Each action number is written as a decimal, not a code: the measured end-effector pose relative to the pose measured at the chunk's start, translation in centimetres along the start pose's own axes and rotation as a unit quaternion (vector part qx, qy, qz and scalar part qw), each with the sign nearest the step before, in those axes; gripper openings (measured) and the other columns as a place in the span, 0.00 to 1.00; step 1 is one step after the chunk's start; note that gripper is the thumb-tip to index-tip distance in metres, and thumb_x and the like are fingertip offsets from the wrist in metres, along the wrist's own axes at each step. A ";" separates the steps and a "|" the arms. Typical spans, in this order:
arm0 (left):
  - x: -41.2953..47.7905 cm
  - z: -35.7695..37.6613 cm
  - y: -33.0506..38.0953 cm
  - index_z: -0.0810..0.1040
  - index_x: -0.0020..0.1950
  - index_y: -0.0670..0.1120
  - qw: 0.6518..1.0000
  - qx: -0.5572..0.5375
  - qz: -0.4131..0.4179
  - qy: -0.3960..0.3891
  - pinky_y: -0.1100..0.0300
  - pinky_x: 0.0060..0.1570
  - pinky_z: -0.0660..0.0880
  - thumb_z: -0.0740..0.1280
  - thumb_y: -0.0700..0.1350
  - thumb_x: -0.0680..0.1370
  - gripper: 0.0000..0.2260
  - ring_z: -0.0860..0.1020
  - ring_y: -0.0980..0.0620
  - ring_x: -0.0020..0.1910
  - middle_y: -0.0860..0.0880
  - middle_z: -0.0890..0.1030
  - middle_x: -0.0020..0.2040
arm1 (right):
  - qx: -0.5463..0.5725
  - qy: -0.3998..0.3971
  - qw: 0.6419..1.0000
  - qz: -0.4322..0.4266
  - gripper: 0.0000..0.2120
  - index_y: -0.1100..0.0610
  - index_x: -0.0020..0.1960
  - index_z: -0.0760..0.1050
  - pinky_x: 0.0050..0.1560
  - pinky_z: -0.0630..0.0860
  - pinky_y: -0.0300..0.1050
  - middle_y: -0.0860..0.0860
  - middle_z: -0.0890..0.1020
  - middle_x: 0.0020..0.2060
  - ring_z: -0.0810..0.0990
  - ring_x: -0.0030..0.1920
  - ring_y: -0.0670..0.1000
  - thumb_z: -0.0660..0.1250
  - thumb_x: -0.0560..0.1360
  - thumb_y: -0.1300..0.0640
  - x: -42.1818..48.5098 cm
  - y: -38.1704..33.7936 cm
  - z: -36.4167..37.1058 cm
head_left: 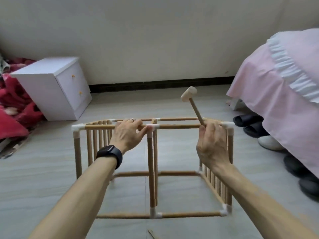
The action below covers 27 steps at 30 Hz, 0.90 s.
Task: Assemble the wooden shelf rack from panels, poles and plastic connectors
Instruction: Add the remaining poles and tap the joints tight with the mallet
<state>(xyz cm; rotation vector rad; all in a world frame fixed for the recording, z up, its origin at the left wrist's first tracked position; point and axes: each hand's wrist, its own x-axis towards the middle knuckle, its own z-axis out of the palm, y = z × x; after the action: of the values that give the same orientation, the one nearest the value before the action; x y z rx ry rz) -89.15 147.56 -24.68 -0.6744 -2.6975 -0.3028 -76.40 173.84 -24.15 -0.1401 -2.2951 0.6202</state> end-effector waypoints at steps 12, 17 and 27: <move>6.6 7.9 1.0 0.45 0.81 0.63 0.995 0.025 -0.068 -0.066 0.41 0.77 0.39 0.50 0.62 0.84 0.27 0.43 0.47 0.81 0.50 0.43 0.82 | -0.039 -0.159 0.984 0.077 0.14 0.52 0.44 0.71 0.43 0.71 0.52 0.46 0.78 0.28 0.75 0.30 0.52 0.51 0.83 0.53 -10.9 4.8 9.2; 0.4 9.5 1.4 0.53 0.80 0.61 0.991 -0.035 -0.098 -0.087 0.45 0.56 0.74 0.49 0.63 0.83 0.25 0.77 0.44 0.56 0.44 0.79 0.63 | -0.051 -0.128 0.988 0.066 0.14 0.55 0.46 0.71 0.45 0.68 0.53 0.49 0.77 0.30 0.74 0.31 0.55 0.50 0.84 0.53 -5.8 4.5 11.4; -4.7 8.3 1.0 0.72 0.31 0.55 0.978 0.028 -0.143 -0.150 0.51 0.49 0.70 0.40 0.64 0.82 0.30 0.73 0.55 0.30 0.53 0.75 0.28 | -0.017 -0.076 0.994 0.076 0.10 0.54 0.48 0.72 0.63 0.64 0.53 0.45 0.72 0.38 0.75 0.42 0.51 0.55 0.83 0.55 -7.3 2.8 10.7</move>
<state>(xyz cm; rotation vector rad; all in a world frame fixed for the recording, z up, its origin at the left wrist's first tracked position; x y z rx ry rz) -87.05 148.81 -33.91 -0.3351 -3.0842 -0.2062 -78.75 170.12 -36.63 -0.2950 -2.4593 0.6888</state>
